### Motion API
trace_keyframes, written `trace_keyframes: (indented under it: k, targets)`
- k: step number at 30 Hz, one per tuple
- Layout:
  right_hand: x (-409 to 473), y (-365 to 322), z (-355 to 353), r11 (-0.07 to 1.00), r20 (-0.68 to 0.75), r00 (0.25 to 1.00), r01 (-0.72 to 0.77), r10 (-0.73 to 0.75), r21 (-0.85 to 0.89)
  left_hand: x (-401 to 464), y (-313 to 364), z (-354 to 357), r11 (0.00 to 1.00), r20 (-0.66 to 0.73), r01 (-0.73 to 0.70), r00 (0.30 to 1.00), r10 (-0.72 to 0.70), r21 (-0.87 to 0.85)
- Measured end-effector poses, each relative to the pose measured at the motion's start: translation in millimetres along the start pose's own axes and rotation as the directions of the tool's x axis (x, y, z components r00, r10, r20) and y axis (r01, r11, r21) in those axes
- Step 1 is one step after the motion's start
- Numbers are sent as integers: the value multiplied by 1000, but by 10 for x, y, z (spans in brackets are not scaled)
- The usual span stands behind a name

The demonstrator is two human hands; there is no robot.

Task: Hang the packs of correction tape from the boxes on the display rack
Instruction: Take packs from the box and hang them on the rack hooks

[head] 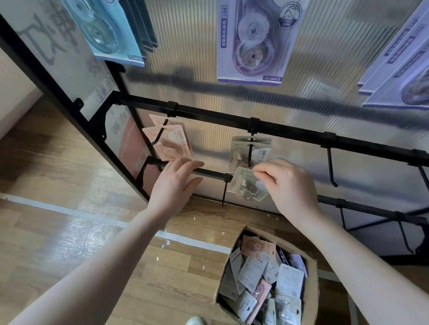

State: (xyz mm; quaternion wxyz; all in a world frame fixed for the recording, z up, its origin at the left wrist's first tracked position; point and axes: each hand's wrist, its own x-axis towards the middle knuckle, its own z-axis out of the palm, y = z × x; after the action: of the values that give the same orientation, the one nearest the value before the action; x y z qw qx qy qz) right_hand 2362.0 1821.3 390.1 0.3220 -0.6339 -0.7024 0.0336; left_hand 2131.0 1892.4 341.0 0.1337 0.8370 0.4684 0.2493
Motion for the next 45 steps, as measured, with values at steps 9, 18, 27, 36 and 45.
trace_keyframes:
  k: [9,18,27,36,45]
  targets:
    - [230,-20,123,999,92,996,10,-7,-33,-78,-88,2,1000,1,18,1000,-18,18]
    - [335,-22,97,1000,189,982,-11,15,-22,-94,-127,28,998,29,54,998,-55,21]
    - [568,-24,138,994,341,934,-109,109,-19,-57,-115,148,999,57,37,998,-38,5]
    - [554,114,217,989,251,957,-145,147,-27,5,-110,181,1000,71,26,997,-26,-2]
    - [569,125,261,990,163,977,-131,138,-57,-17,-128,198,999,80,40,996,-40,-6]
